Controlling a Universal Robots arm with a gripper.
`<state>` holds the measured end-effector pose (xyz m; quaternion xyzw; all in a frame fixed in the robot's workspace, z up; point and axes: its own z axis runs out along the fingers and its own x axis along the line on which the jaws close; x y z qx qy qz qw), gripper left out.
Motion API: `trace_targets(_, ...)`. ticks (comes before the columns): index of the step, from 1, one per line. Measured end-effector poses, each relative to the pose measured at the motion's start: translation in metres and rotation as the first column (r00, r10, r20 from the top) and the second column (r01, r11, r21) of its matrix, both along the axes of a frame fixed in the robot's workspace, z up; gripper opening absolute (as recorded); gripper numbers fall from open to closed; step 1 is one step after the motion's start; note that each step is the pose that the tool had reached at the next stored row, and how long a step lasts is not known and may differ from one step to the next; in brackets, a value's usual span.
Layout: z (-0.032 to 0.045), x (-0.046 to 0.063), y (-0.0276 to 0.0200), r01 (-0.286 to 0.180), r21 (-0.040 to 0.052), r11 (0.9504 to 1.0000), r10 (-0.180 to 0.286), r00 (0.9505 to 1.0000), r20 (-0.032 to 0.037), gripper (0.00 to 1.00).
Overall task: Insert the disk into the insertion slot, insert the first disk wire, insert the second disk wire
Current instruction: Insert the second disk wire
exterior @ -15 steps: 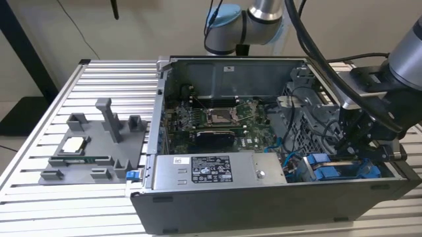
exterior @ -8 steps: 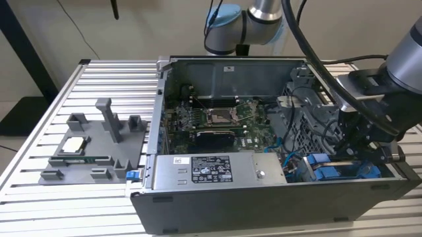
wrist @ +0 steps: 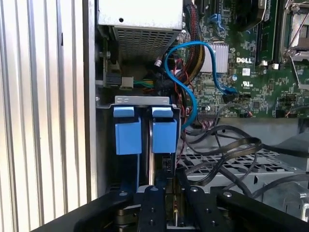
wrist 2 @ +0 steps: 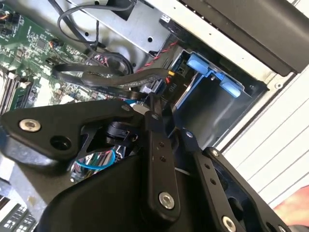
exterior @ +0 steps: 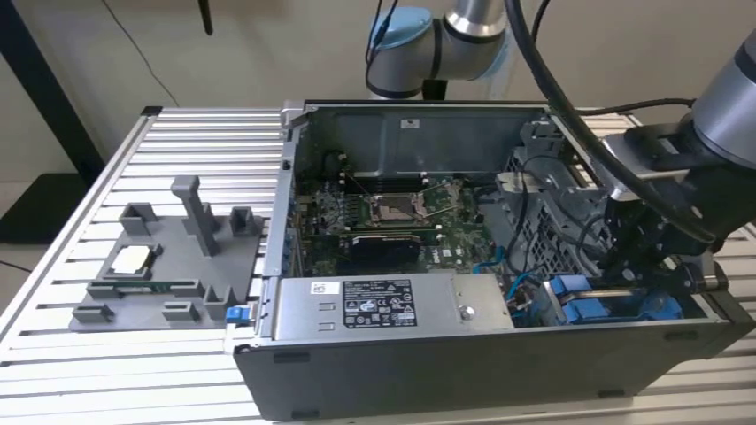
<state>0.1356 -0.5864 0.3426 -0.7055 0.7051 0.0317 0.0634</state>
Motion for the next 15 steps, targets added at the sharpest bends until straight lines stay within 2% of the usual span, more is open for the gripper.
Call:
trace_targets(7,0.0287,0.000,0.0001,0.000,-0.0002,1.0000,0.000,1.0000,-0.0003,0.24)
trace_targets(10,0.0337,0.000,0.0000,0.000,-0.0009,1.0000,0.000,1.0000,-0.0022,0.24)
trace_targets(13,0.0360,0.001,0.0001,0.000,-0.0041,1.0000,0.000,1.0000,-0.0088,0.24)
trace_targets(15,0.0384,0.001,0.0001,0.000,-0.0034,1.0000,0.000,1.0000,-0.0093,0.24)
